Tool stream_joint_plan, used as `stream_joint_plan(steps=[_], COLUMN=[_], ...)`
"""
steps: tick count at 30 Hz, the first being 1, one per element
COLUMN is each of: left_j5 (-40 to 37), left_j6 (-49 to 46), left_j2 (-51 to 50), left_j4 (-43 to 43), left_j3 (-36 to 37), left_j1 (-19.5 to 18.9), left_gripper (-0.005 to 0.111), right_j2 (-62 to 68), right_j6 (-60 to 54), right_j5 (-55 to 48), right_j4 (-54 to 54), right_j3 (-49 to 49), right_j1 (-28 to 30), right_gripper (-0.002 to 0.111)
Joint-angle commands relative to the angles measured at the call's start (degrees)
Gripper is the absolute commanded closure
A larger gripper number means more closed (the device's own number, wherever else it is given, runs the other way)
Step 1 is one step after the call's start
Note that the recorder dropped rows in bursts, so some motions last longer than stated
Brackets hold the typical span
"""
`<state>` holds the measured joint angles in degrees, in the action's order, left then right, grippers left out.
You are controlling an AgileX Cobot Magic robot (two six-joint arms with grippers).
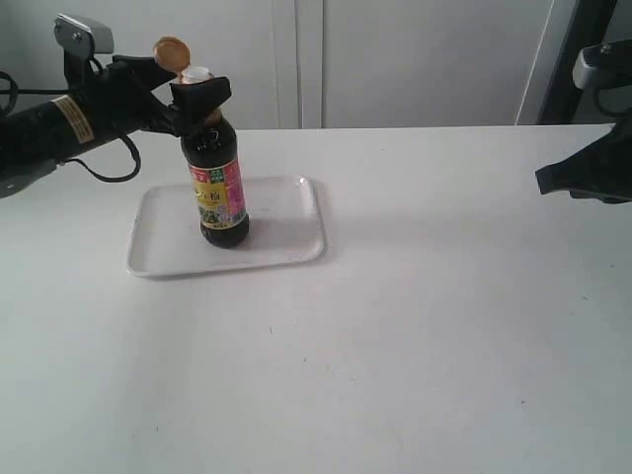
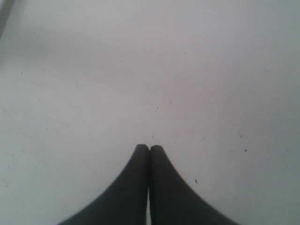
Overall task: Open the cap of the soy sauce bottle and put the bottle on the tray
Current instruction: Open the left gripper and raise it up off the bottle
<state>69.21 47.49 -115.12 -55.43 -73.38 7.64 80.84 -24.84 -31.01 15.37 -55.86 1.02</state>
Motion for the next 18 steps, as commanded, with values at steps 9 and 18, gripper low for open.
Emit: stream_joint_plan(steps=[9,18], left_j5=[0.76,0.76], left_j6=[1.74,2.47], left_j2=[4.44,5.93], left_j4=[2.51,3.85], left_j3=[-0.32,-2.16], left_j1=[0.45,0.45], left_gripper=[0.010,0.010], right_j2=[0.01,0.01], right_j6=[-0.53,-0.53], right_j5=[0.45,0.71], right_j4=[0.35,0.48], right_j3=[0.08,0.08], right_j1=[0.08,0.08], right_gripper=[0.108,0.108])
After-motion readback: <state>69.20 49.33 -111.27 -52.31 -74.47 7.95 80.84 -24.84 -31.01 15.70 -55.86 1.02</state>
